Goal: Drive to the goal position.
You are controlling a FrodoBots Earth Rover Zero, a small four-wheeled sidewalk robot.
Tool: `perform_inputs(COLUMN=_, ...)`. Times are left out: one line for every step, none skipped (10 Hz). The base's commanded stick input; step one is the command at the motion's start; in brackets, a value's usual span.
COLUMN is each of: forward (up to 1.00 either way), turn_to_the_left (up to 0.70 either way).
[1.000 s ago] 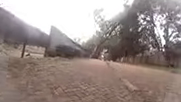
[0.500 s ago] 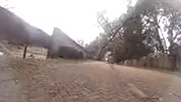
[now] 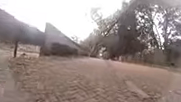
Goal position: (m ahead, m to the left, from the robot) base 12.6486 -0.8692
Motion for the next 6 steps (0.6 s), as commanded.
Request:
perform_inputs(forward=0.50, turn_to_the_left=0.18)
perform_inputs(forward=0.50, turn_to_the_left=0.19)
perform_inputs(forward=0.50, turn_to_the_left=-0.50)
perform_inputs(forward=0.50, turn_to_the_left=-0.50)
perform_inputs(forward=0.50, turn_to_the_left=-0.50)
perform_inputs(forward=0.50, turn_to_the_left=-0.50)
